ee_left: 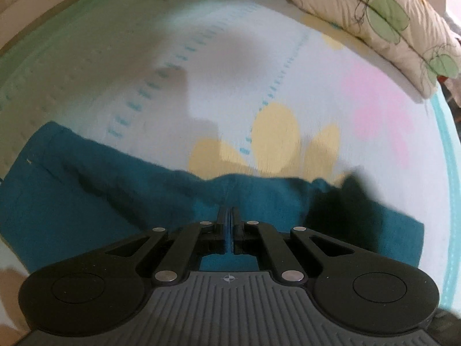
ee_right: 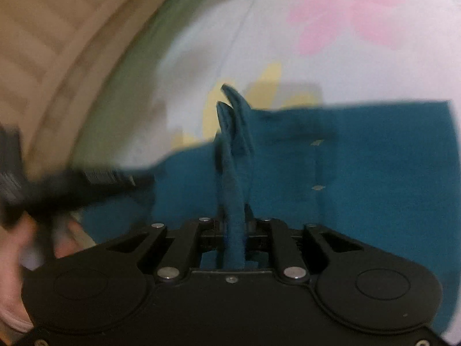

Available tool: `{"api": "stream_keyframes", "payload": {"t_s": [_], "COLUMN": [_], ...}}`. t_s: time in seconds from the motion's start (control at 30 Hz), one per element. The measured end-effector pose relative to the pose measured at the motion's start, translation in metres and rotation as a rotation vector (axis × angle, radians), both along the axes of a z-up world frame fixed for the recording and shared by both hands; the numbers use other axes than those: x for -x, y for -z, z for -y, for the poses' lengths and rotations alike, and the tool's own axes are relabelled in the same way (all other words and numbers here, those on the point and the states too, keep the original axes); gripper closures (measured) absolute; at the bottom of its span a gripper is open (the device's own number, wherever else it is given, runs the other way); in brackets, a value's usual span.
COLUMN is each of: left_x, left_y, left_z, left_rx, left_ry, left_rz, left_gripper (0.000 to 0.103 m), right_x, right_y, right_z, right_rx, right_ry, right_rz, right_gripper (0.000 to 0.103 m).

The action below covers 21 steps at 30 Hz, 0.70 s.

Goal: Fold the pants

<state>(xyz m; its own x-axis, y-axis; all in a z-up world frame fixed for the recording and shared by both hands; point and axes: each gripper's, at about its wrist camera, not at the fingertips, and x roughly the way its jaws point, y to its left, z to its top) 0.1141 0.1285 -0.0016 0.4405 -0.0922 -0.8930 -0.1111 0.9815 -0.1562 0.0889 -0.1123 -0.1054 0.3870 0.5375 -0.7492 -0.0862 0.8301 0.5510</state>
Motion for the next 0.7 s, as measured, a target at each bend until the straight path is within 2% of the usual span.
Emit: {"api": "stream_keyframes", "payload": {"t_s": [0.1, 0.17, 0.27, 0.33, 0.47, 0.53, 0.6, 0.7], "left_x": [0.003, 0.003, 0.006, 0.009, 0.016, 0.02, 0.022, 0.022], "left_y": [-0.002, -0.002, 0.002, 0.007, 0.026, 0.038, 0.049, 0.067], "left_z": [0.007, 0.011, 0.025, 0.039, 0.072, 0.087, 0.099, 0.105], "left_rx": [-0.036, -0.034, -0.025, -0.042, -0.055, -0.049, -0.039, -0.041], "left_ry": [0.028, 0.053, 0.107, 0.154, 0.262, 0.318, 0.368, 0.386], "left_rz": [0.025, 0.032, 0.034, 0.024, -0.026, -0.063, -0.112, -0.175], "left_gripper": [0.1, 0.1, 0.1, 0.1, 0.1, 0.1, 0.1, 0.1], "right_x": [0.007, 0.015, 0.017, 0.015, 0.013, 0.01, 0.005, -0.005], "right_y": [0.006, -0.005, -0.022, -0.025, -0.018, -0.011, -0.001, 0.016], "right_z": [0.004, 0.021, 0.053, 0.083, 0.151, 0.174, 0.188, 0.198], "right_rx": [-0.081, -0.109, -0.028, 0.029, 0.116, 0.174, 0.212, 0.197], "right_ry": [-0.028, -0.017, 0.042, 0.111, 0.306, 0.369, 0.405, 0.411], "right_rz": [-0.012, 0.016, 0.068, 0.068, 0.013, -0.019, -0.049, -0.091], "right_gripper": [0.068, 0.068, 0.059, 0.058, 0.057, 0.051, 0.047, 0.047]}}
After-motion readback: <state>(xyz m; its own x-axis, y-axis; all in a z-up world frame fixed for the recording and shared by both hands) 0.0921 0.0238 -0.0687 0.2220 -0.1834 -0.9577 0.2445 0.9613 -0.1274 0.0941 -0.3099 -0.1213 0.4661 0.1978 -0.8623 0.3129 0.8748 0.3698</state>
